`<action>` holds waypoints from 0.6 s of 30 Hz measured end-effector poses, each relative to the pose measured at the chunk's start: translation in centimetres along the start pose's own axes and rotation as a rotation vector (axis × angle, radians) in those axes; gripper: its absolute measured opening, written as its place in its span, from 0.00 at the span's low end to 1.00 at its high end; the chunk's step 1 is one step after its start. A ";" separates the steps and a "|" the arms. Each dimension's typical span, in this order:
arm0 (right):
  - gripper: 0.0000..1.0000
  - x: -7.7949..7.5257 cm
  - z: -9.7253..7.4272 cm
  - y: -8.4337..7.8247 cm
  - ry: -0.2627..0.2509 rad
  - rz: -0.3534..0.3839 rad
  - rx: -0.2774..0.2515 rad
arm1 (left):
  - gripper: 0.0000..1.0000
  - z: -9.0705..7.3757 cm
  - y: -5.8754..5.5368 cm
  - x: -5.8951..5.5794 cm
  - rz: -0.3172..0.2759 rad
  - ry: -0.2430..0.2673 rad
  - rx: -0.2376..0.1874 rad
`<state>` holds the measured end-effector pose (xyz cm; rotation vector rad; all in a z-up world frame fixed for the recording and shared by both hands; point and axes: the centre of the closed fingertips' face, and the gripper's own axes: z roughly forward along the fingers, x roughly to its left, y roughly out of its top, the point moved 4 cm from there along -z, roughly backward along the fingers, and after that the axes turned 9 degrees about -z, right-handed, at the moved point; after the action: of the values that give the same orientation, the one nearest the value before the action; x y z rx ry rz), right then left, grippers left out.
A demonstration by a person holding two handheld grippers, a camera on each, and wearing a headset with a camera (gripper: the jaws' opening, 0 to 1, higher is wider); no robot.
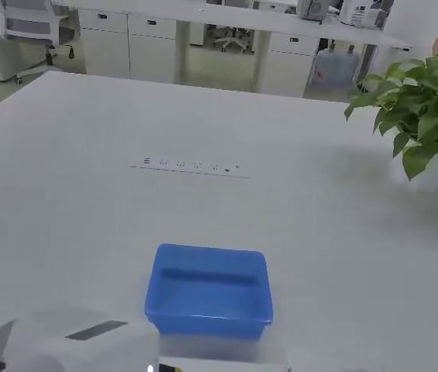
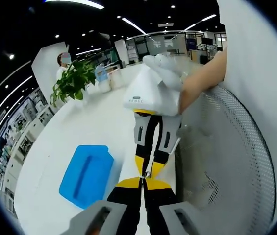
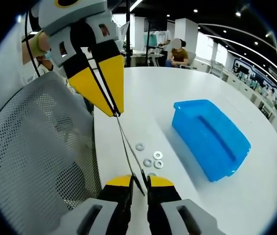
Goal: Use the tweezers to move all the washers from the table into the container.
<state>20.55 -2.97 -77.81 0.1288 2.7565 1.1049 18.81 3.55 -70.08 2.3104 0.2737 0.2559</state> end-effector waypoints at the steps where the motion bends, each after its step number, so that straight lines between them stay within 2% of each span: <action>1: 0.07 0.0 0.0 0.1 0.000 -0.003 -0.001 | 0.00 -0.1 0.3 -0.1 -0.002 -0.001 -0.013; 4: 0.06 0.1 0.1 0.1 0.001 0.002 -0.007 | 0.00 -0.1 1.2 -0.6 -0.025 -0.020 -0.066; 6: 0.02 0.1 0.0 0.2 0.007 0.012 -0.018 | 0.00 0.2 1.1 -0.7 -0.035 -0.023 -0.066; 7: 0.00 0.0 0.0 0.2 0.008 -0.007 -0.016 | 0.00 0.4 0.9 -0.7 -0.040 -0.019 -0.061; 9: 0.00 -0.2 0.3 -0.5 0.001 0.001 0.019 | 0.00 0.7 0.4 -0.6 -0.061 -0.006 -0.052; 11: 0.00 -0.2 0.4 -0.8 0.003 0.000 0.031 | 0.00 0.5 -0.3 -0.3 -0.110 0.017 -0.055; 13: 0.00 -0.4 0.2 -0.6 -0.006 0.017 0.019 | 0.00 0.3 -1.5 0.2 -0.174 0.028 -0.054; 15: 0.00 -0.6 0.2 -0.4 -0.009 0.027 0.008 | 0.00 0.3 -3.2 1.5 -0.169 0.070 -0.020; 17: 0.00 -0.6 0.2 -0.4 -0.015 0.025 0.008 | 0.00 0.3 -4.6 2.4 -0.164 0.081 0.044; 18: 0.00 -0.6 0.2 -0.3 -0.015 0.025 0.008 | 0.00 0.4 -5.1 2.9 -0.149 0.085 0.060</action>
<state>21.21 -3.14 -78.14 0.1715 2.7539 1.0947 21.09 7.46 -73.79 2.3280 0.5003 0.2739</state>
